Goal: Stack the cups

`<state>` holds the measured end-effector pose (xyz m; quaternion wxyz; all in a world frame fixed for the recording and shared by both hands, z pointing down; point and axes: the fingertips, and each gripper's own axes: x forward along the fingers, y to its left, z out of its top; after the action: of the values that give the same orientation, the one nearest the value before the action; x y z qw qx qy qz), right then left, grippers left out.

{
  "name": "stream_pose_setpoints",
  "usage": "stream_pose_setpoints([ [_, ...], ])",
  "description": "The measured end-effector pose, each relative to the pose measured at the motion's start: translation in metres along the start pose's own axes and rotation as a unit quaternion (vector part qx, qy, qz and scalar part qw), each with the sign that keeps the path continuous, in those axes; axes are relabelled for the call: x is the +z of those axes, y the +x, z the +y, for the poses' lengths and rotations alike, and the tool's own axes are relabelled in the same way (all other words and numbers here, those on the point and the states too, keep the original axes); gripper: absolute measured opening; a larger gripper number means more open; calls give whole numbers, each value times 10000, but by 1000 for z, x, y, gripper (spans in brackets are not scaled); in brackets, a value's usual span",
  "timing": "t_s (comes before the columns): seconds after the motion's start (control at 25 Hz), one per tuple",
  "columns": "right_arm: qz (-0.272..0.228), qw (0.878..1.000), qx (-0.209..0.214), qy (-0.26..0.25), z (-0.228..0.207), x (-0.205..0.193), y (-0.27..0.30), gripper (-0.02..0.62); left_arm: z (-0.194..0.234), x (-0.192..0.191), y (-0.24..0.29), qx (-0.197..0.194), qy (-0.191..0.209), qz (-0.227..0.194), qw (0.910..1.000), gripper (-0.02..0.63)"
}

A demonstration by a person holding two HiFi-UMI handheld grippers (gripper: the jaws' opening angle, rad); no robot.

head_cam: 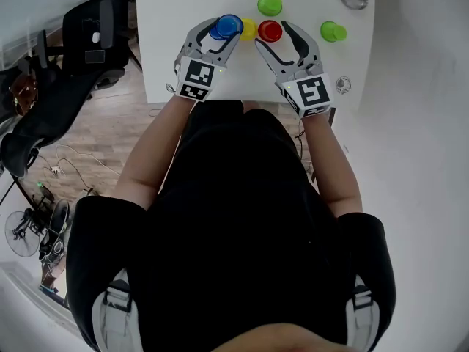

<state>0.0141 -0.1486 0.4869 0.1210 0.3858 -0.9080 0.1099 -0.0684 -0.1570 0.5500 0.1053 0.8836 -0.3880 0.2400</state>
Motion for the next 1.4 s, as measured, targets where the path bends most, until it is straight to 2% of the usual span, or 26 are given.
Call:
stream_pose_setpoints([
  [0.6, 93, 9999, 15, 105, -1, -8, 0, 281, 0, -3, 1, 57, -87, -36, 9999, 236],
  [0.72, 86, 9999, -8, 130, -3, -8, 0, 281, 0, 1, -1, 27, -102, -120, 9999, 279],
  [0.84, 99, 9999, -42, 55, -8, -4, 3, 281, 2, 16, -10, -27, -159, -347, 9993, 313],
  [1.16, 347, 9989, -295, 72, -39, -6, 28, 295, 22, 84, -28, -52, -115, -1101, 9938, 331],
  [1.4, 924, 9947, -438, 134, -63, -32, 49, 305, 34, 105, -18, -30, -103, -1244, 9922, 337],
])
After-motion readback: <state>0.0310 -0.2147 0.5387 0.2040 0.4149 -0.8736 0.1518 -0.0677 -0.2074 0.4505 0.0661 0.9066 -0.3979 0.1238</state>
